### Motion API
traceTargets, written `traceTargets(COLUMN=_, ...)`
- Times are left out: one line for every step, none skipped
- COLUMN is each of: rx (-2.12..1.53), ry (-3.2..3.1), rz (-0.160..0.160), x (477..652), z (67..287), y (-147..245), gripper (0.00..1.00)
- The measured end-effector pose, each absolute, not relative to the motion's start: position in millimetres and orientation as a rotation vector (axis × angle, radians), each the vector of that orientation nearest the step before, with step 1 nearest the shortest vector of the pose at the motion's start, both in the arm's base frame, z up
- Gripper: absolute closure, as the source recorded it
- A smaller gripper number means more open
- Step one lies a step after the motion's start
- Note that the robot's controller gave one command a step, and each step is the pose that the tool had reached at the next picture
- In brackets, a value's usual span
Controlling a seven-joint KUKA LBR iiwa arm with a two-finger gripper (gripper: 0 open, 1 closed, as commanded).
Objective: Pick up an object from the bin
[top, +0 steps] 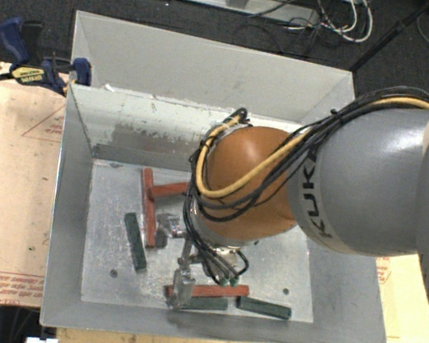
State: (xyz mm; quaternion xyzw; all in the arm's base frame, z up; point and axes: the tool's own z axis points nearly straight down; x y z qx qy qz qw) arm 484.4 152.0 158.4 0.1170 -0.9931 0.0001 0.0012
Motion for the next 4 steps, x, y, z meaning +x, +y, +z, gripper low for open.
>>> traceTargets(rx=0.400, ry=-3.124, rz=-0.006, x=486.2, z=151.3, y=148.3, gripper=0.00)
traceTargets(rx=0.387, ry=-3.110, rz=0.001, x=485.9, z=126.9, y=129.1, gripper=0.00)
traceTargets(rx=0.703, ry=-3.064, rz=-0.001, x=488.1, z=103.6, y=112.1, gripper=0.00)
traceTargets(rx=1.046, ry=-2.964, rz=-0.002, x=500.5, z=79.2, y=81.4, gripper=0.00)
